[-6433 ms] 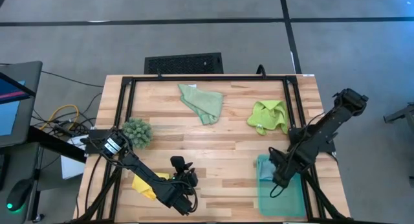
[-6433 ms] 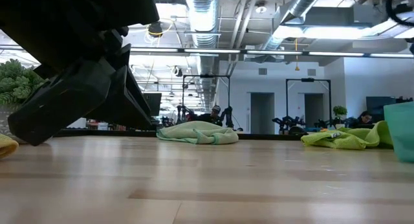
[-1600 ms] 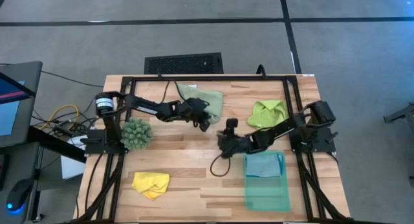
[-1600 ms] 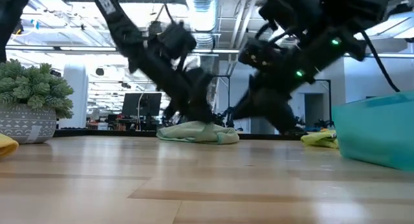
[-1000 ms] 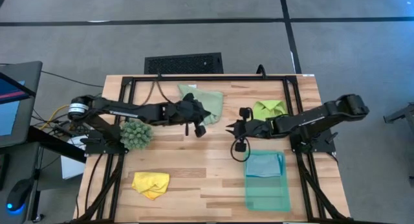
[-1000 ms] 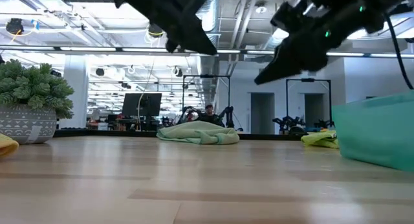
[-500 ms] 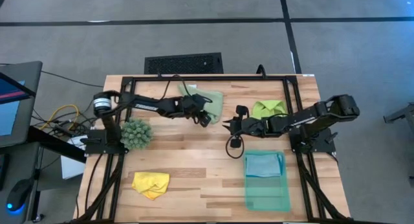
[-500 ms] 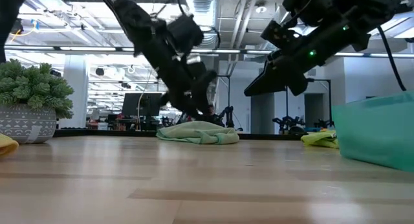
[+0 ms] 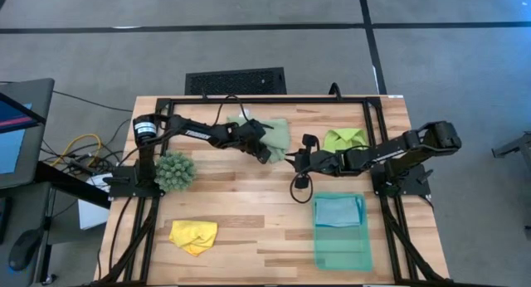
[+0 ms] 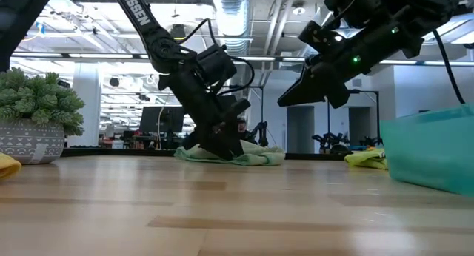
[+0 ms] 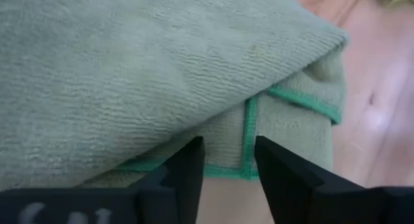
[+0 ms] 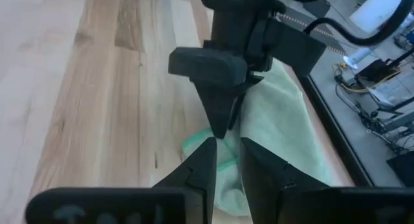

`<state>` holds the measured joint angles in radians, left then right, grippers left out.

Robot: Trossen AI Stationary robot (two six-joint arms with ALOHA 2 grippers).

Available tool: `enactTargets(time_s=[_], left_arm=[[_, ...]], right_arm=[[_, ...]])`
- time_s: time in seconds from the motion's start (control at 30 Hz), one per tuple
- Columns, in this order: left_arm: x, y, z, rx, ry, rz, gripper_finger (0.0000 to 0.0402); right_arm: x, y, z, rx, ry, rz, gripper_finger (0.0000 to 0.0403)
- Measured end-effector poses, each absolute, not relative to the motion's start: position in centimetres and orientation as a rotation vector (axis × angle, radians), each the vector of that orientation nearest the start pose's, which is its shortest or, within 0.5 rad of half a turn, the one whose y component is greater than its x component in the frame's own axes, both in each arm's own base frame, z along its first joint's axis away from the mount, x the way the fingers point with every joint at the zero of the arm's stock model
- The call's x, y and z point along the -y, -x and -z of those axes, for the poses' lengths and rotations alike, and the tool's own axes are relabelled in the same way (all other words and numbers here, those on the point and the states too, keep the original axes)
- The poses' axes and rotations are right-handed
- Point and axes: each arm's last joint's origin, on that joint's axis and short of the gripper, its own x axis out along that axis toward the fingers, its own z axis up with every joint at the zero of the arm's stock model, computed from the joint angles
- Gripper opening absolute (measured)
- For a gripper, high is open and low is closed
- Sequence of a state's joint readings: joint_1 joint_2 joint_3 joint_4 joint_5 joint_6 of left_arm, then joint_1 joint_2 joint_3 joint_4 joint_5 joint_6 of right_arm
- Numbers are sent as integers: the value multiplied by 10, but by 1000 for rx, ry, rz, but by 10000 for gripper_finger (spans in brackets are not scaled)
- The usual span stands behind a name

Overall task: Fold microfiber towels
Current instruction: Fold the green microfiber cloth

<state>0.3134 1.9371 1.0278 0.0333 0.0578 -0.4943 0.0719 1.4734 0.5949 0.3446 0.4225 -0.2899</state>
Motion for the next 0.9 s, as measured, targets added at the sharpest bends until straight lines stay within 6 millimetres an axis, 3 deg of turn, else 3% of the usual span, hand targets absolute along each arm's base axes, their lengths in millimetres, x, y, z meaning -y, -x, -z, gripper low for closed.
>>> enactTargets(time_s=[0.37,0.63,0.8,0.9], left_arm=[[-101,-370,-136,-662,547,-160,6],[-89,-372,-152,-624,456,-109,2],[-83,-374,-143,-658,474,-173,13],[-79,-373,-140,-690,469,-183,38]], right_arm=[[-10,-275,-164,-617,412,294,91],[-17,-272,-156,-673,359,249,91],[-18,-273,-152,-684,264,158,95],[-17,-273,-152,-685,254,147,102]])
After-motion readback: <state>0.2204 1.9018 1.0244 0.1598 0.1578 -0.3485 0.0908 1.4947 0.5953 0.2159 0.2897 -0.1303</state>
